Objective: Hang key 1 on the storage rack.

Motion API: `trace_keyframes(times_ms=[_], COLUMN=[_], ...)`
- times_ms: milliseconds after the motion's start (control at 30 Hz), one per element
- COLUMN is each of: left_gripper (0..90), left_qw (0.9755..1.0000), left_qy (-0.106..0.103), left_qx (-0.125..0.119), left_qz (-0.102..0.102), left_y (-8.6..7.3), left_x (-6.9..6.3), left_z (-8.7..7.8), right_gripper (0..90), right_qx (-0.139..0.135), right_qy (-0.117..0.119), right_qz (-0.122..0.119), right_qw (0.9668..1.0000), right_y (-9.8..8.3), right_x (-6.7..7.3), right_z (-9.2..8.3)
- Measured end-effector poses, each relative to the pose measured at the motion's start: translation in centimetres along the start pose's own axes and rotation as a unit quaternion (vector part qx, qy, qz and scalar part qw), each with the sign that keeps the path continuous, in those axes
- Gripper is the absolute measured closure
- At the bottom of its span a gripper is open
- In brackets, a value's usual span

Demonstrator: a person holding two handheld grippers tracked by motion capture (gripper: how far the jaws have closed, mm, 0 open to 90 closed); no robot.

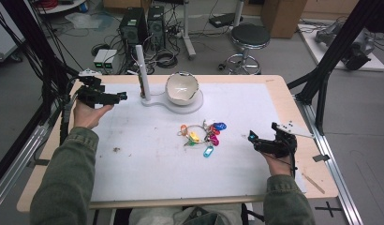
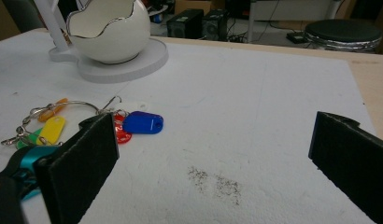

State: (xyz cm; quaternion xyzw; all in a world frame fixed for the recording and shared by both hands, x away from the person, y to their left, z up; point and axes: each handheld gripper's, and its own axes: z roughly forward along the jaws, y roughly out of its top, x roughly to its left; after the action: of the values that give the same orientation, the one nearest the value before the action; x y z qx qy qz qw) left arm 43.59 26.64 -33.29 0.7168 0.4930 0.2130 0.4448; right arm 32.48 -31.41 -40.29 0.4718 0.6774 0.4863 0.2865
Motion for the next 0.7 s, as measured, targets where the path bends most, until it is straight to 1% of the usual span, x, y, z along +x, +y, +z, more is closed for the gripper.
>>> trace_keyframes(times_ms=[33, 100, 167, 267, 433, 500, 567, 633, 700], left_gripper=[1.8, 1.8, 1.8, 1.8, 1.8, 1.8, 1.7, 1.7, 1.7], left_qw=[1.0, 1.0, 0.9999, 0.9997, 0.9991, 0.9987, 0.9984, 0.9982, 0.9978], left_qy=[0.003, 0.002, 0.005, 0.006, 0.003, 0.01, 0.019, 0.016, 0.02], left_qx=[-0.001, -0.005, -0.015, -0.023, -0.04, -0.049, -0.052, -0.056, -0.063], left_qz=[0.002, 0.001, 0.001, 0.001, -0.01, -0.011, -0.006, -0.01, -0.01], left_y=[-0.2, -0.6, -1.1, -1.9, -2.8, -3.2, -3.5, -3.7, -4.0], left_x=[0.0, 0.0, 0.1, 0.4, 0.7, 0.6, 0.5, 0.5, 0.5], left_z=[-0.1, -0.4, -0.7, -1.3, -2.2, -2.6, -3.0, -3.4, -3.7], right_gripper=[0.5, 0.5, 0.5, 0.5, 0.5, 0.5, 0.5, 0.5, 0.5], right_qx=[-0.001, 0.0, 0.0, 0.001, 0.002, 0.002, 0.002, 0.004, 0.003], right_qy=[0.0, 0.0, 0.0, 0.0, -0.001, -0.001, 0.0, 0.0, -0.001], right_qz=[-0.001, -0.002, -0.002, -0.001, -0.003, -0.003, -0.004, -0.004, -0.005], right_qw=[1.0, 1.0, 1.0, 1.0, 1.0, 1.0, 1.0, 1.0, 1.0], right_y=[0.0, 0.0, 0.0, 0.0, 0.0, 0.0, 0.0, 0.0, 0.0], right_x=[0.0, 0.0, 0.0, 0.0, 0.1, 0.1, 0.1, 0.1, 0.1], right_z=[0.0, 0.0, 0.0, 0.0, 0.1, 0.1, 0.1, 0.1, 0.1])
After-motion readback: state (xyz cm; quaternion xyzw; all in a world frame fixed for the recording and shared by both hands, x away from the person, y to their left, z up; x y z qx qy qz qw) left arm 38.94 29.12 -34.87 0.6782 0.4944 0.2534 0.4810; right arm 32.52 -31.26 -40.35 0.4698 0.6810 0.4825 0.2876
